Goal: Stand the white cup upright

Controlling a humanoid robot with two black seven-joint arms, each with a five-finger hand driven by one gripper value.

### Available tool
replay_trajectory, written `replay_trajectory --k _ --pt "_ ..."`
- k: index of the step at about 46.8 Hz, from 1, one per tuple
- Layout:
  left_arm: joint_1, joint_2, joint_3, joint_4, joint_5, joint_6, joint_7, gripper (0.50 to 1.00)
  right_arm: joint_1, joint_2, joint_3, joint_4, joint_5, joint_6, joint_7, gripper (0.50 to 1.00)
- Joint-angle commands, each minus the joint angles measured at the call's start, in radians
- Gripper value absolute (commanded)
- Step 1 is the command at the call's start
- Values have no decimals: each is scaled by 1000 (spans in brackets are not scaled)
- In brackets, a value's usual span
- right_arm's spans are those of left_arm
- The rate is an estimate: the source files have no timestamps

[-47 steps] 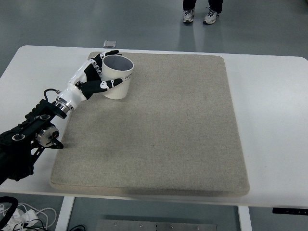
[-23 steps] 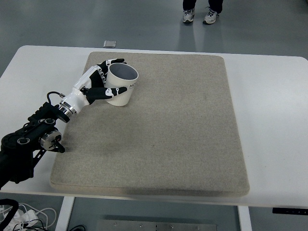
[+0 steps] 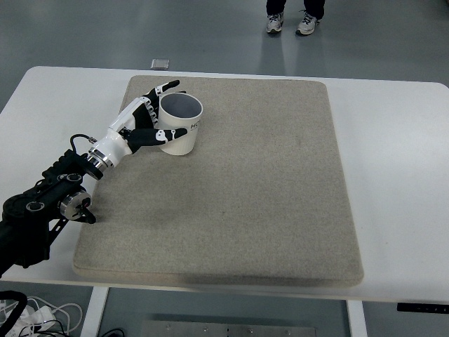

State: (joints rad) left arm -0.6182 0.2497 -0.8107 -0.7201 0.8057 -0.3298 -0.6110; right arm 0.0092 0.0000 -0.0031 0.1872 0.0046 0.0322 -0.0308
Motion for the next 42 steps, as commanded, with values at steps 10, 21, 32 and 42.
replay_trajectory --k 10,21,32,42 --pt "-1 25 -10 -33 0 -3 0 992 0 0 0 0 0 0 0 952" --pt "-28 63 -39 -73 -16 -2 0 992 0 0 0 0 0 0 0 952" --pt "-100 63 -70 -67 -95 -5 0 992 0 0 0 0 0 0 -1 952" --pt "-155 66 -68 -58 -295 5 0 992 0 0 0 -2 0 0 0 952"
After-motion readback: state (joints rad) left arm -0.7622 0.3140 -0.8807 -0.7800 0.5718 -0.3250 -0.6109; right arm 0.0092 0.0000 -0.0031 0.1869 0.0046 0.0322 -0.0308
